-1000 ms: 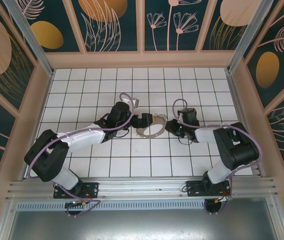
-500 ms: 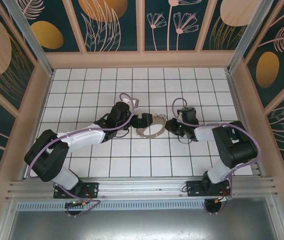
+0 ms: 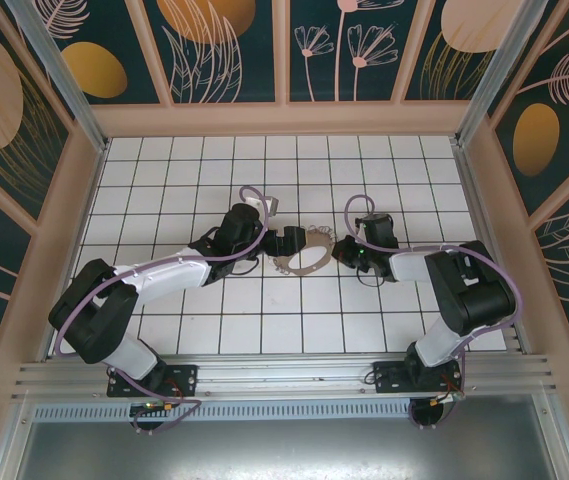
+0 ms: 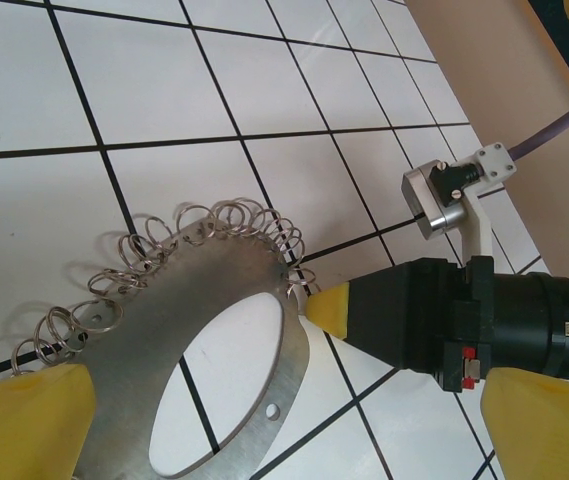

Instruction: Put the keys on the keyring

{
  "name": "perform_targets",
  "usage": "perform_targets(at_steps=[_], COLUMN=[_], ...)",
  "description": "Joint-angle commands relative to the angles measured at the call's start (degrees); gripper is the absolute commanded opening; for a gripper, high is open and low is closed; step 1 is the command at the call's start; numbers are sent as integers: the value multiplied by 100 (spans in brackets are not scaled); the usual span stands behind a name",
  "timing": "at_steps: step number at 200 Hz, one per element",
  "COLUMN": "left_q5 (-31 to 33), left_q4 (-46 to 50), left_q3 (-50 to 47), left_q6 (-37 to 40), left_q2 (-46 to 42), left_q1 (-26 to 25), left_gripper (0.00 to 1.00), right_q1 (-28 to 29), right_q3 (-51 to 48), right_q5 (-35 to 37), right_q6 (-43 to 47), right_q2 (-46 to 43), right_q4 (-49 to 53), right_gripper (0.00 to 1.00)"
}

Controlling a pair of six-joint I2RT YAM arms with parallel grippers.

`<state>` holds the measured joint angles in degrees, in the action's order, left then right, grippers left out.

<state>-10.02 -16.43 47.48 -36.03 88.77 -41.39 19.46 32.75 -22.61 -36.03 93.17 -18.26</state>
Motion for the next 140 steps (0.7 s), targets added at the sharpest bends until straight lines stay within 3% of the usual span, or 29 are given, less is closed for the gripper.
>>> perform_targets(at_steps=[1,43,91,140], left_q5=[355,1158,918,540], left_q4=[153,647,940,1448], left_q3=[210,336,730,1312], left_q6=[-5,96,914,1740], left_q2=[-161,-655,-982,-1135], left_q1=[-36,-43,-36,-39], left_gripper=[99,99,98,99], right_q1=[-64,-57,-65,-61], right_q3=[113,159,179,591], right_q5=[-112,-717,-1498,-2081], right_q6=[276,1014,1764,2213], right_q2=[-153,-934,-1883,-2196], right_q4=[65,221,-121,-337], right_gripper=[0,0,0,0])
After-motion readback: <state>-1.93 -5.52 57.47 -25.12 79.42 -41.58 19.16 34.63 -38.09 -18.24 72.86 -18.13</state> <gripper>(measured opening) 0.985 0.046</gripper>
